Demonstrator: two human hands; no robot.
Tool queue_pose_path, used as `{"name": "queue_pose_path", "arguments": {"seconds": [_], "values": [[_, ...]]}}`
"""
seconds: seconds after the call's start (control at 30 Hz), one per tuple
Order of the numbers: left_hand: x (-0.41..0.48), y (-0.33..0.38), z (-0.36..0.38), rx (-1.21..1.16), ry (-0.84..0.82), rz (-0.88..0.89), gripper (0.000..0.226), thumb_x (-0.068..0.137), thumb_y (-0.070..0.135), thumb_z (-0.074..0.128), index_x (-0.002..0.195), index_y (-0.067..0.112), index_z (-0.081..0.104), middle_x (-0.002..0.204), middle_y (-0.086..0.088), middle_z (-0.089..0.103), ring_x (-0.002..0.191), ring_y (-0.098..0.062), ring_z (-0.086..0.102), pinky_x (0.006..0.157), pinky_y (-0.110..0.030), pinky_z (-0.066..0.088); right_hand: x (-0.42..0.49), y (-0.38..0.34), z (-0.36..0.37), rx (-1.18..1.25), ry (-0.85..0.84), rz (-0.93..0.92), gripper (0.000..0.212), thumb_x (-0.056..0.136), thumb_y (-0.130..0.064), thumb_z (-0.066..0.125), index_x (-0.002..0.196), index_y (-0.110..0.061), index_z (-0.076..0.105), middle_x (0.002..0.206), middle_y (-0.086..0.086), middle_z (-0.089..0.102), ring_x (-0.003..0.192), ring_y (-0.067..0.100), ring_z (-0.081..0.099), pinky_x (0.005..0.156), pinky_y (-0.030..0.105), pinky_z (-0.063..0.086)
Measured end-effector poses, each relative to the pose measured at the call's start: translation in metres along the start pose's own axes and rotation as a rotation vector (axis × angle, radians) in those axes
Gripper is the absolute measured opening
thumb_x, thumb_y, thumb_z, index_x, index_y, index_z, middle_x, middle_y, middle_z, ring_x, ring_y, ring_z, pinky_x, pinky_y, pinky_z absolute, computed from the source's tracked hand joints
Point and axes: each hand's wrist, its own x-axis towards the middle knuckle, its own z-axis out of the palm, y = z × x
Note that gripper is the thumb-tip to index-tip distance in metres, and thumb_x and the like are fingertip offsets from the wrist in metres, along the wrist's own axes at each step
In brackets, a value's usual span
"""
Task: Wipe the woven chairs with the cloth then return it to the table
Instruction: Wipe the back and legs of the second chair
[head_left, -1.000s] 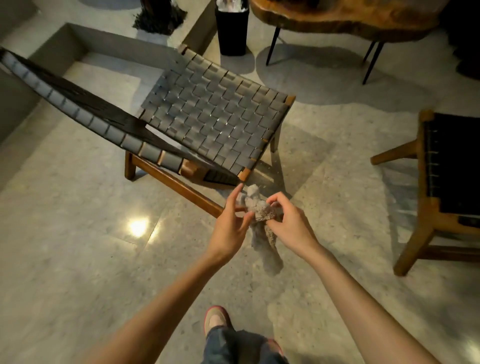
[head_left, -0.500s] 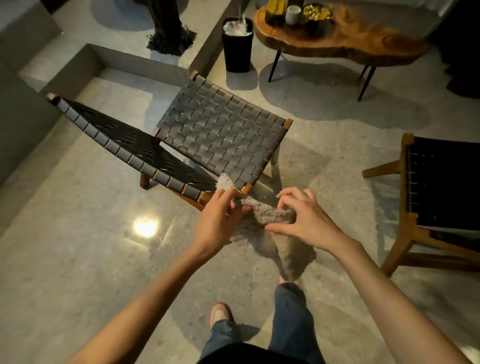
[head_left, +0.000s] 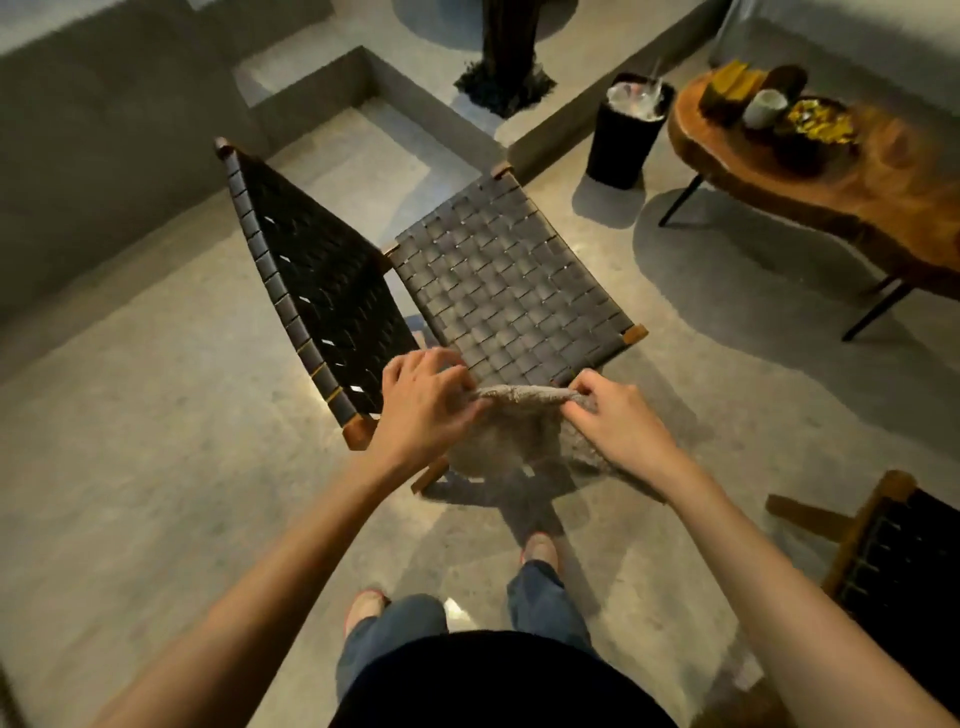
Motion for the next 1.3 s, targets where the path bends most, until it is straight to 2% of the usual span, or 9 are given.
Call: {"name": "queue_pose_path", "arguments": {"seconds": [0.13,0.27,0.4,0.53,0.67,0.8,0.97,1.17,1.3], "values": [[0.010,0.023,-0.006,-0.456,-0.034,-0.297,0.016,0.090,0.038,0.059,0.099,0.025,0.060,0.089,0.011,0.061,0.085,-0.005,0.060,0.072,-0.021,0.052,0.040,-0.003,-0.009,0.271,-0.107,0.095,0.017,0.092,-0.032,0.052,0.078,-0.024,0.048,0.070,-0.003,0.055,0.068,0.015,0.051,0.060,0.032,0.037],[0.011,0.025,-0.002,-0.642,0.047,-0.341,0.018,0.092,0.026,0.059,0.109,0.026,0.062,0.101,0.010,0.063,0.096,-0.004,0.060,0.080,-0.024,0.054,0.056,-0.021,0.003,0.835,-0.285,0.236,0.011,0.098,-0.032,0.049,0.098,-0.023,0.053,0.097,0.003,0.063,0.088,0.014,0.061,0.062,0.023,0.048],[0.005,0.021,0.010,-0.689,-0.019,-0.335,0.030,0.094,0.013,0.056,0.121,0.024,0.061,0.136,0.007,0.052,0.111,0.001,0.054,0.092,-0.023,0.051,0.059,-0.038,0.020,1.228,-0.357,0.229,0.032,0.095,-0.030,0.054,0.123,-0.013,0.051,0.115,0.009,0.065,0.105,0.020,0.064,0.084,0.035,0.054],[-0.001,0.010,0.013,-0.737,-0.111,-0.387,0.037,0.096,0.005,0.046,0.127,0.023,0.058,0.141,0.016,0.041,0.130,-0.010,0.043,0.103,-0.037,0.045,0.068,-0.055,0.039,1.034,-0.208,0.214,0.023,0.095,-0.017,0.055,0.117,-0.016,0.051,0.106,0.001,0.065,0.094,0.010,0.065,0.073,0.023,0.054],[-0.017,-0.024,0.004,-0.612,0.157,-0.530,0.034,0.096,0.008,0.048,0.118,0.031,0.060,0.122,0.011,0.057,0.115,-0.008,0.055,0.095,-0.026,0.050,0.091,-0.061,0.051,0.868,-0.089,0.142,0.011,0.097,-0.023,0.052,0.106,-0.025,0.047,0.101,-0.003,0.060,0.088,0.004,0.060,0.067,0.019,0.049],[-0.018,-0.070,-0.003,-0.515,0.406,-0.716,0.034,0.098,0.012,0.045,0.130,0.020,0.054,0.130,0.000,0.054,0.111,-0.006,0.052,0.088,-0.017,0.041,0.114,-0.082,0.081,0.789,-0.170,-0.012,0.014,0.096,-0.021,0.052,0.098,-0.033,0.046,0.098,-0.005,0.059,0.088,0.007,0.061,0.066,0.019,0.051],[-0.008,-0.111,0.008,-0.491,0.395,-0.790,0.042,0.101,0.020,0.041,0.142,0.024,0.037,0.148,0.001,0.037,0.133,-0.014,0.037,0.105,-0.029,0.033,0.123,-0.107,0.152,0.726,-0.275,-0.101,0.013,0.096,-0.026,0.052,0.098,-0.037,0.045,0.103,-0.001,0.054,0.092,0.009,0.058,0.067,0.016,0.048],[0.004,-0.157,0.027,-0.552,0.291,-0.753,0.051,0.101,0.021,0.038,0.149,0.026,0.021,0.156,0.006,0.021,0.142,-0.006,0.017,0.116,-0.031,0.021,0.131,-0.129,0.232,0.558,-0.346,-0.082,0.047,0.092,-0.049,0.048,0.129,-0.061,0.021,0.153,0.000,0.013,0.136,0.030,0.024,0.107,0.052,0.034],[0.014,-0.174,0.036,-0.579,0.289,-0.734,0.050,0.102,0.024,0.036,0.149,0.026,0.018,0.158,0.008,0.015,0.142,-0.001,0.011,0.117,-0.028,0.016,0.146,-0.118,0.247,0.500,-0.311,-0.229,0.048,0.091,-0.057,0.031,0.125,-0.077,0.004,0.159,-0.016,0.000,0.147,0.021,-0.002,0.117,0.053,0.008]]}}
